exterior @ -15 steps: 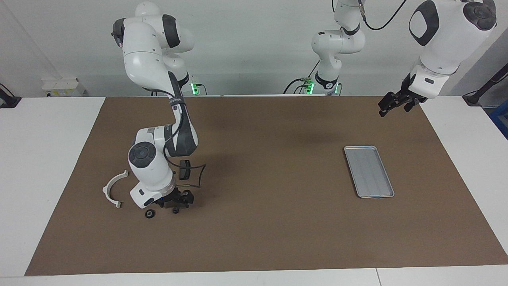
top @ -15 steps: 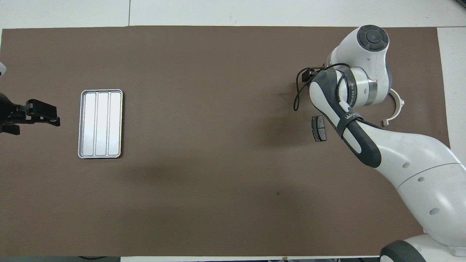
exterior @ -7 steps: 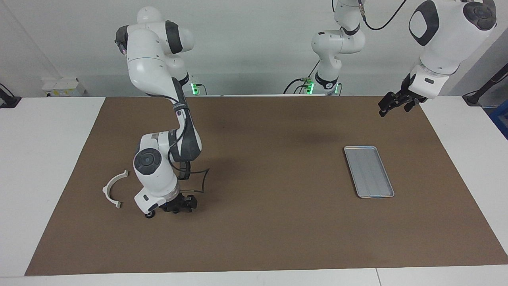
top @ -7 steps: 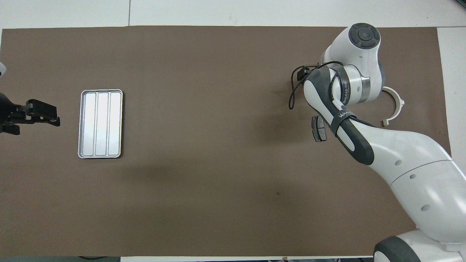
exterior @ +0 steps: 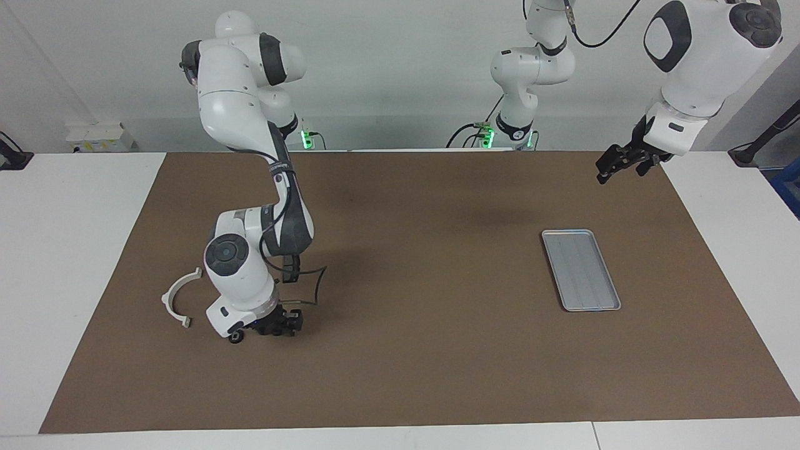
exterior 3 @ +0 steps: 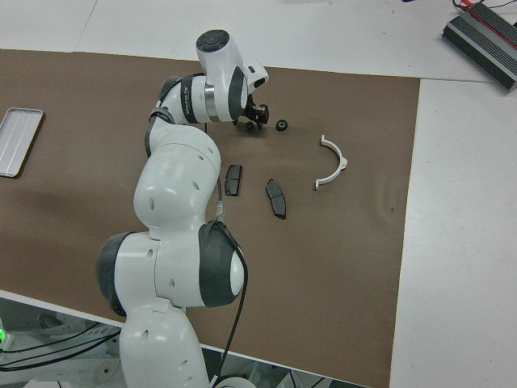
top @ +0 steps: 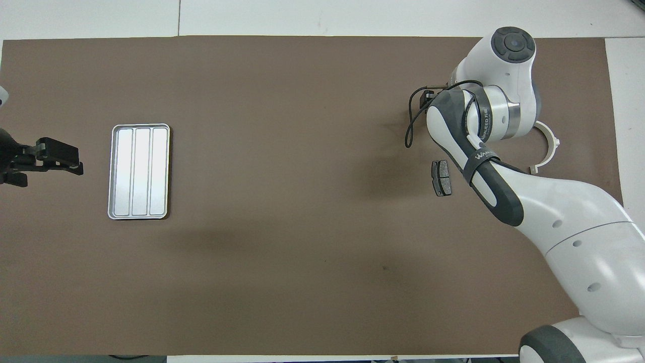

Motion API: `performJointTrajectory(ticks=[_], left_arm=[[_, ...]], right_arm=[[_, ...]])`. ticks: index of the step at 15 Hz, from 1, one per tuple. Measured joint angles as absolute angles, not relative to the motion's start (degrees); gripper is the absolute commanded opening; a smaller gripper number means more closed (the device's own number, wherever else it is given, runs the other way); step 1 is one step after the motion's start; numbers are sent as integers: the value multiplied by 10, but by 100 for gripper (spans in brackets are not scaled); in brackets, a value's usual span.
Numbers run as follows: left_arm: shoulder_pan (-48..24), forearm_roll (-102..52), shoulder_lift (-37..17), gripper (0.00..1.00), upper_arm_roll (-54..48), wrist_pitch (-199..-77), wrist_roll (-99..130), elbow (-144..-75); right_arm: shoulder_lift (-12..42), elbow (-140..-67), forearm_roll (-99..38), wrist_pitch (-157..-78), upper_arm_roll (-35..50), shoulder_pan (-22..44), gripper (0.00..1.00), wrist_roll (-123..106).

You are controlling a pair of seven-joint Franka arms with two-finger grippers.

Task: Pick bearing gear from pile to tray

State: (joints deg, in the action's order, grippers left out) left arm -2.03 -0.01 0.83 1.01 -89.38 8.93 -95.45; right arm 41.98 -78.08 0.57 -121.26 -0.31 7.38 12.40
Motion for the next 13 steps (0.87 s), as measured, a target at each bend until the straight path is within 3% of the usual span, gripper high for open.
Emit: performJointTrajectory(ticks=[2, 7, 9, 13], left_arm=[[-20, 0, 8, 100, 10, -894, 89, -955], [-20, 0, 8, 100, 10, -894, 89, -955], [-20, 0, 8, 100, 10, -894, 89, -955], [-20, 0, 8, 100, 10, -894, 89, -955]], right_arm=[[420, -780, 5, -1212, -3, 73, 44, 125], [420, -780, 5, -1212, -3, 70, 26, 126], [420, -779, 4, -1212, -3, 68, 2, 126], [420, -779, 4, -1211, -3, 66, 0, 127]])
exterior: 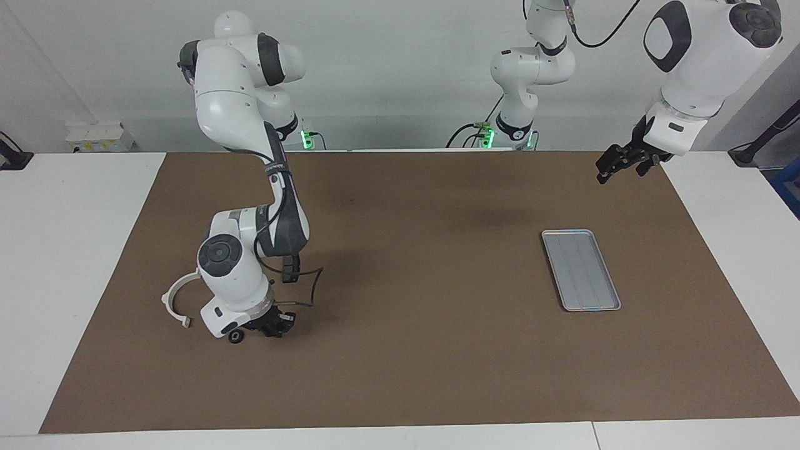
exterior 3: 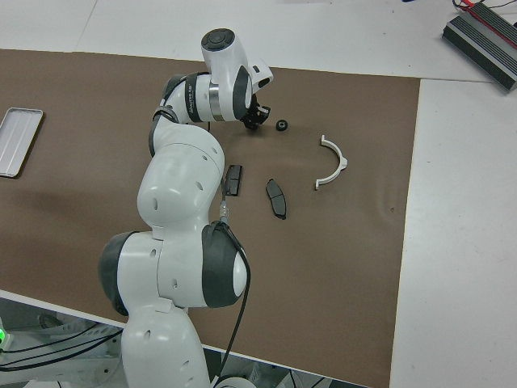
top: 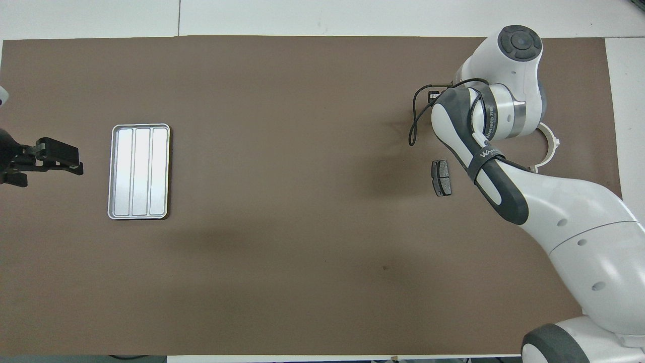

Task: Pick bearing gear from pile to tray

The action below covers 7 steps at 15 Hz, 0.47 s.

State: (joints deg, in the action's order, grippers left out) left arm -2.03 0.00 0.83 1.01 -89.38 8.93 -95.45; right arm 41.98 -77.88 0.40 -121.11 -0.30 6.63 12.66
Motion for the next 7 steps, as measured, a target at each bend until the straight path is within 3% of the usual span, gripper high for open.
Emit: performJointTrajectory(ticks=[3, 7], left_arm=[[-20, 0, 8, 100, 10, -894, 89, -955], [-20, 0, 8, 100, 10, -894, 89, -955]], right_arm=[[420, -773, 5, -1185, -3, 66, 0, 127], [397, -695, 5, -1030, 2, 71, 0, 127]])
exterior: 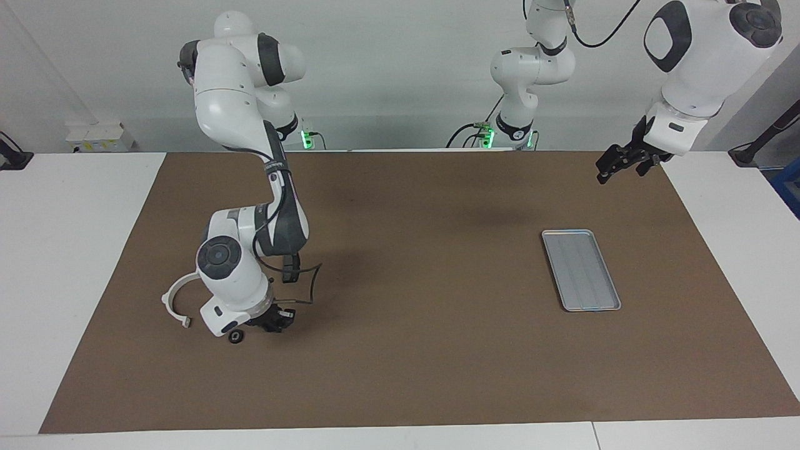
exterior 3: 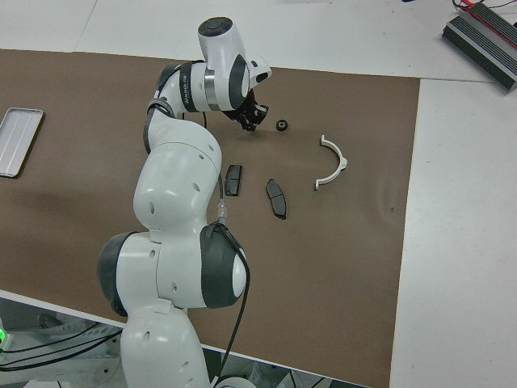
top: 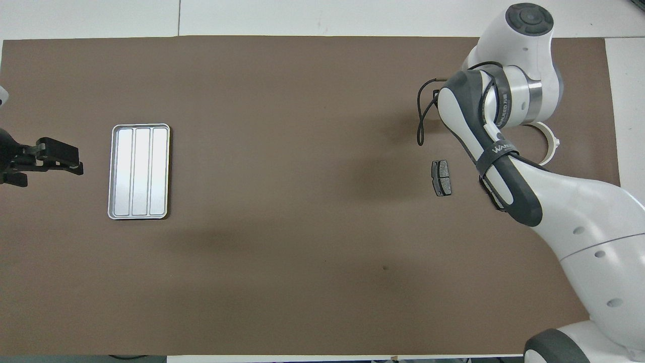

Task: Pick bearing gear from pile to tray
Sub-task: 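Carry the bearing to the table center and open the right gripper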

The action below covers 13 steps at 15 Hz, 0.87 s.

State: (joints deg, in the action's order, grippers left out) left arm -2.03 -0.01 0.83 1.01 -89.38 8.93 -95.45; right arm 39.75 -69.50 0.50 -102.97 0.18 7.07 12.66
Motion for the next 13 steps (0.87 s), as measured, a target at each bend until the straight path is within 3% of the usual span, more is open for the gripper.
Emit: performJointTrajectory(ticks=[3, 5, 8, 13], left_arm=[[-20, 0, 8, 100, 10, -894, 89, -955], [-20, 0, 8, 100, 10, -894, 89, -955], [-20, 0, 8, 100, 10, -894, 89, -955], [-20, 0, 8, 100, 10, -894, 89, -955]], right_arm=[[334, -642, 4, -900, 7, 105, 0, 156], [295, -635, -8, -867, 17, 143, 0, 244], [275, -635, -19, -873, 32, 220, 0, 422], [304, -644, -19, -957, 32, 334, 0, 623]])
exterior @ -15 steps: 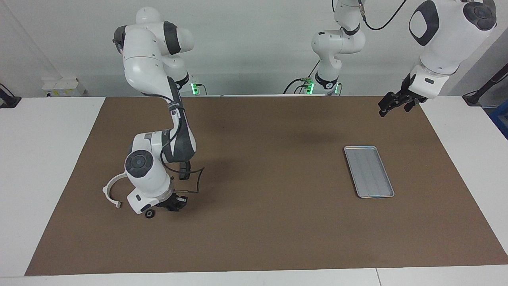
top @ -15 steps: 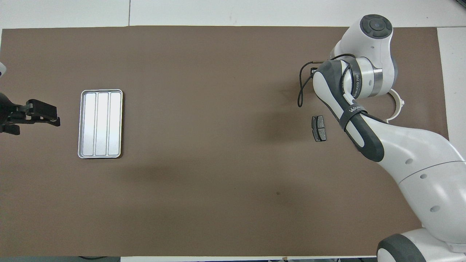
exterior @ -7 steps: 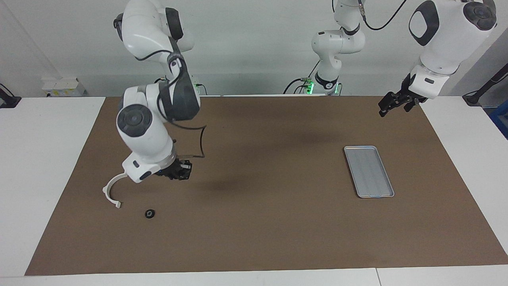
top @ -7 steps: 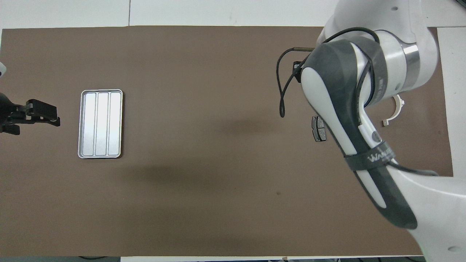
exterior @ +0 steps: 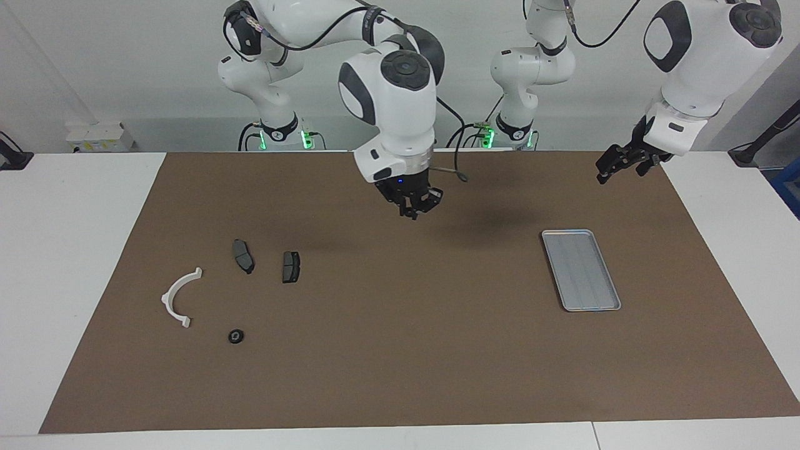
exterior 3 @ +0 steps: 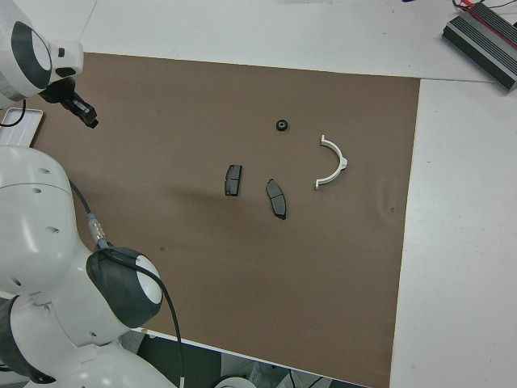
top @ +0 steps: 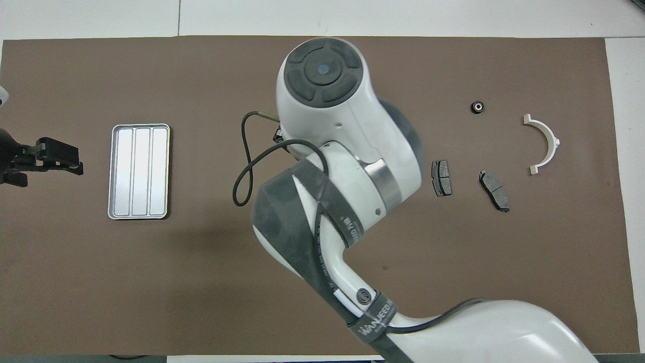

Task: Pick bearing gear from pile to tray
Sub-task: 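Carry the bearing to the table center and open the right gripper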

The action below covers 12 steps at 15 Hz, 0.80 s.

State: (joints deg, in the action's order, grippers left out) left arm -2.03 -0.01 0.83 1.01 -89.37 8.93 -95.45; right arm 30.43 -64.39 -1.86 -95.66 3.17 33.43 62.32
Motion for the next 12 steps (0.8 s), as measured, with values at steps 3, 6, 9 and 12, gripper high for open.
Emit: performJointTrajectory(ticks=[3, 6, 9, 12], left_arm=[[-20, 0, 8, 100, 10, -894, 89, -955], [-20, 0, 8, 100, 10, -894, 89, -955], [-20, 0, 8, 100, 10, -894, 89, -955], [-20, 0, 8, 100, 10, -894, 89, -955]], right_arm=[[347, -649, -14, -994, 31, 363, 0, 681], [414, -652, 6, -1062, 30, 393, 0, 732], [461, -652, 12, -1104, 29, 402, 0, 748], [487, -652, 15, -1127, 29, 403, 0, 749]])
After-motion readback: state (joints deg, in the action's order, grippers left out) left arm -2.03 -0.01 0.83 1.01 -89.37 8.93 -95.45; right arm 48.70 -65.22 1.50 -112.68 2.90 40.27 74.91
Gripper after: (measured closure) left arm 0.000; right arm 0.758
